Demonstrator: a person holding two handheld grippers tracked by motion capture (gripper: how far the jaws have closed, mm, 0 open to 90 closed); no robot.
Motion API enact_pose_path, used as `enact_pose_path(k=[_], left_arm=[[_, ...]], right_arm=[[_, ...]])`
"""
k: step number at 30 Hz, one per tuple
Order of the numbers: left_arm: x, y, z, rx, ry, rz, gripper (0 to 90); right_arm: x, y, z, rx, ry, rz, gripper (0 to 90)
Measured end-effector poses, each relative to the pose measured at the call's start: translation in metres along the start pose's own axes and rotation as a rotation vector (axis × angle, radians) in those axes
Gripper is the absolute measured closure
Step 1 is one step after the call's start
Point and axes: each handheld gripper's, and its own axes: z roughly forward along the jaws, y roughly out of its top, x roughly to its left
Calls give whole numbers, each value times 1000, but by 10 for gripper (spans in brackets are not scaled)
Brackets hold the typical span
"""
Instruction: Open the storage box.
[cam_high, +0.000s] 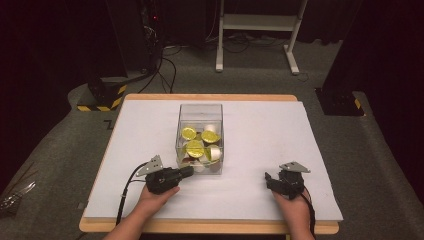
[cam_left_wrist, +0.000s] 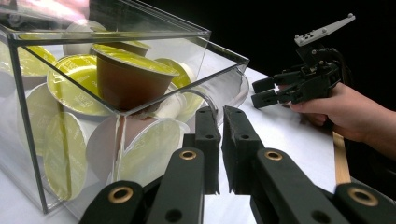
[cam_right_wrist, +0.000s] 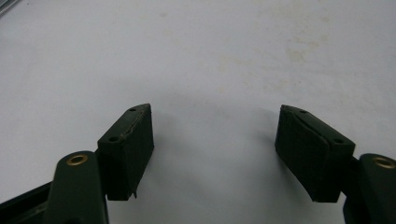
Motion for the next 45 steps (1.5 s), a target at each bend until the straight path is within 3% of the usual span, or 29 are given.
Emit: enact_pose_path(k=[45], left_arm=[[-20,-8,-13,20,-42,13,857]], right_arm=[[0,0,0,-2,-4,-1,282]])
